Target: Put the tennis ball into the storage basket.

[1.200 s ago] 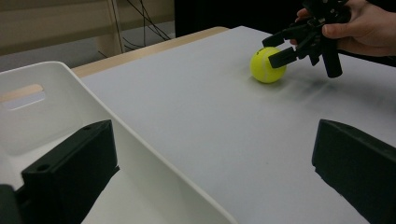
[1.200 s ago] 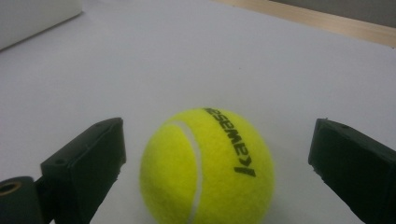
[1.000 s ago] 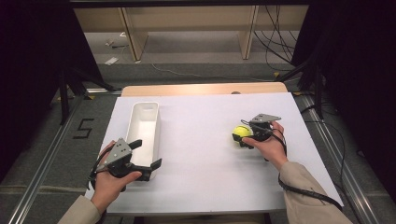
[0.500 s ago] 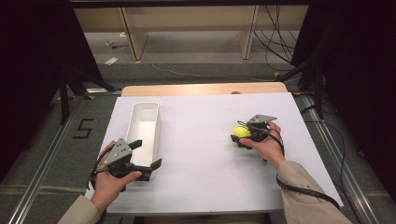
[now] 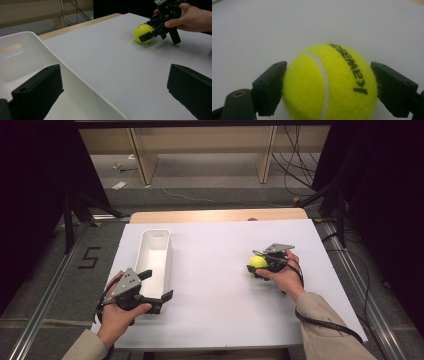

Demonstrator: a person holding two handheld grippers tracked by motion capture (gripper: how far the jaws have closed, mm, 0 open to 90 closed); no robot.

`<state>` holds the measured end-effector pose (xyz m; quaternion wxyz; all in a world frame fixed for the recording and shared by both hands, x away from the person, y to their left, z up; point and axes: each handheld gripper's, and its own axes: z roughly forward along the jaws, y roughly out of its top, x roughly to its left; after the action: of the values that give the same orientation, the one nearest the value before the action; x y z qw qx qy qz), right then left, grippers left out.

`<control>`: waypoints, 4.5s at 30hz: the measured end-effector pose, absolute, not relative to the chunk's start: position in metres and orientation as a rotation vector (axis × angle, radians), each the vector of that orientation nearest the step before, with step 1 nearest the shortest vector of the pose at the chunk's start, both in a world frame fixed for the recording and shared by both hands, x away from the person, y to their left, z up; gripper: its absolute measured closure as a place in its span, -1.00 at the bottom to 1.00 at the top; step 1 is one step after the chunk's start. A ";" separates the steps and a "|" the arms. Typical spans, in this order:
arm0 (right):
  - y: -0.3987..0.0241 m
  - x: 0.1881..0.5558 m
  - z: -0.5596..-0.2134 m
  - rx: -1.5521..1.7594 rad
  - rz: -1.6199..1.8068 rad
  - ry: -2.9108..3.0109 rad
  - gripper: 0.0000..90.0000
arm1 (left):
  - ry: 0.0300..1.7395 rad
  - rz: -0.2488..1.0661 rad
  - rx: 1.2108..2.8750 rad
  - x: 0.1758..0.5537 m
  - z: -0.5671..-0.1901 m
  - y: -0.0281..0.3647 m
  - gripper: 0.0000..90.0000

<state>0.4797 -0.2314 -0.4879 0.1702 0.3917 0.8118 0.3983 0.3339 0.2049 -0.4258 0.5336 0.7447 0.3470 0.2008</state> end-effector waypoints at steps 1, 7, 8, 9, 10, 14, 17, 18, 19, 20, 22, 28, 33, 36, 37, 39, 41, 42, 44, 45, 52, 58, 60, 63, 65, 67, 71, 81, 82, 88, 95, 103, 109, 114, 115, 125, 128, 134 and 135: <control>-0.231 0.480 -0.488 1.110 1.129 2.308 -0.58 | 0.827 0.478 1.775 0.334 -0.426 0.205 -1.00; -0.231 0.479 -0.488 1.106 1.138 2.318 -0.45 | 0.825 0.477 1.778 0.334 -0.426 0.205 -1.00; -0.231 0.479 -0.488 1.107 1.137 2.318 -0.45 | 0.824 0.477 1.777 0.334 -0.426 0.205 -1.00; -0.231 0.480 -0.488 1.107 1.137 2.318 -0.44 | 0.827 0.477 1.776 0.334 -0.426 0.205 -1.00; -0.231 0.480 -0.488 1.111 1.139 2.316 -0.44 | 0.827 0.477 1.775 0.334 -0.426 0.205 -1.00; -0.232 0.480 -0.488 1.104 1.137 2.322 -0.43 | 0.826 0.478 1.776 0.334 -0.426 0.205 -1.00; -0.232 0.480 -0.488 1.096 1.134 2.330 -0.42 | 0.824 0.477 1.779 0.334 -0.426 0.205 -1.00; -0.232 0.480 -0.488 1.096 1.134 2.331 -0.42 | 0.826 0.477 1.776 0.334 -0.426 0.205 -1.00; -0.231 0.480 -0.488 1.083 1.129 2.332 -0.42 | 0.825 0.477 1.776 0.334 -0.426 0.205 -1.00; -0.231 0.480 -0.488 1.083 1.129 2.332 -0.42 | 0.825 0.478 1.776 0.334 -0.425 0.205 -1.00; -0.231 0.480 -0.488 1.082 1.124 2.333 -0.42 | 0.825 0.478 1.777 0.334 -0.426 0.205 -1.00; -0.231 0.480 -0.487 1.084 1.120 2.335 -0.41 | 0.825 0.478 1.777 0.334 -0.426 0.205 -1.00; -0.231 0.480 -0.486 1.087 1.132 2.329 -0.41 | 0.825 0.478 1.776 0.334 -0.426 0.205 -1.00; -0.231 0.480 -0.483 1.084 1.144 2.320 -0.41 | 0.827 0.478 1.774 0.334 -0.425 0.205 -1.00; -0.231 0.479 -0.481 1.088 1.160 2.313 -0.41 | 0.827 0.477 1.774 0.334 -0.425 0.205 -1.00; -0.231 0.479 -0.480 1.079 1.165 2.312 -0.41 | 0.827 0.479 1.774 0.334 -0.425 0.205 -1.00; -0.231 0.479 -0.478 1.081 1.181 2.305 -0.41 | 0.826 0.479 1.772 0.334 -0.425 0.205 -1.00; -0.231 0.478 -0.478 1.082 1.183 2.303 -0.41 | 0.824 0.480 1.772 0.334 -0.425 0.206 -1.00; -0.231 0.478 -0.475 1.072 1.200 2.297 -0.41 | 0.827 0.479 1.772 0.334 -0.425 0.206 -1.00; -0.231 0.478 -0.474 1.073 1.210 2.292 -0.41 | 0.826 0.478 1.773 0.334 -0.425 0.206 -1.00; -0.228 0.477 -0.470 1.040 1.254 2.293 -0.40 | 0.826 0.478 1.773 0.334 -0.425 0.206 -1.00; -0.226 0.475 -0.467 1.018 1.266 2.287 -0.40 | 0.825 0.477 1.774 0.334 -0.425 0.205 -1.00; -0.225 0.475 -0.466 1.017 1.267 2.289 -0.40 | 0.826 0.477 1.774 0.334 -0.426 0.206 -1.00; -0.225 0.475 -0.465 1.010 1.268 2.286 -0.40 | 0.825 0.476 1.773 0.334 -0.426 0.206 -1.00; -0.225 0.475 -0.464 1.008 1.272 2.283 -0.40 | 0.825 0.476 1.774 0.334 -0.426 0.205 -1.00; -0.224 0.474 -0.463 1.007 1.275 2.281 -0.40 | 0.825 0.476 1.773 0.334 -0.426 0.206 -1.00; -0.222 0.474 -0.463 1.003 1.282 2.278 -0.40 | 0.824 0.476 1.776 0.334 -0.426 0.205 -1.00; -0.217 0.473 -0.461 0.983 1.294 2.280 -0.40 | 0.824 0.474 1.775 0.334 -0.426 0.206 -1.00; -0.217 0.473 -0.461 0.981 1.295 2.282 -0.40 | 0.824 0.475 1.775 0.334 -0.426 0.206 -1.00; -0.216 0.472 -0.459 0.975 1.303 2.276 -0.40 | 0.824 0.476 1.776 0.334 -0.426 0.206 -1.00; -0.211 0.471 -0.456 0.960 1.319 2.274 -0.40 | 0.822 0.477 1.779 0.335 -0.426 0.206 -1.00; -0.209 0.471 -0.454 0.956 1.333 2.269 -0.40 | 0.821 0.476 1.779 0.335 -0.426 0.206 -1.00; -0.207 0.470 -0.451 0.955 1.355 2.254 -0.40 | 0.821 0.476 1.781 0.335 -0.426 0.206 -1.00; -0.203 0.469 -0.448 0.935 1.361 2.255 -0.40 | 0.822 0.475 1.779 0.335 -0.426 0.206 -1.00; -0.202 0.468 -0.448 0.932 1.365 2.253 -0.40 | 0.822 0.475 1.779 0.335 -0.426 0.206 -1.00; -0.194 0.467 -0.442 0.904 1.393 2.240 -0.40 | 0.821 0.475 1.779 0.335 -0.426 0.206 -1.00; -0.192 0.467 -0.441 0.900 1.398 2.242 -0.40 | 0.821 0.475 1.779 0.335 -0.426 0.206 -1.00; -0.188 0.467 -0.439 0.889 1.405 2.242 -0.40 | 0.823 0.473 1.778 0.335 -0.426 0.206 -1.00; -0.188 0.467 -0.438 0.887 1.409 2.240 -0.40 | 0.822 0.474 1.778 0.335 -0.426 0.206 -1.00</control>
<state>0.4674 -0.1880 -0.4383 0.1745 0.3129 0.7904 0.4969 0.3347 0.2062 -0.4264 0.5340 0.7460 0.3448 0.1987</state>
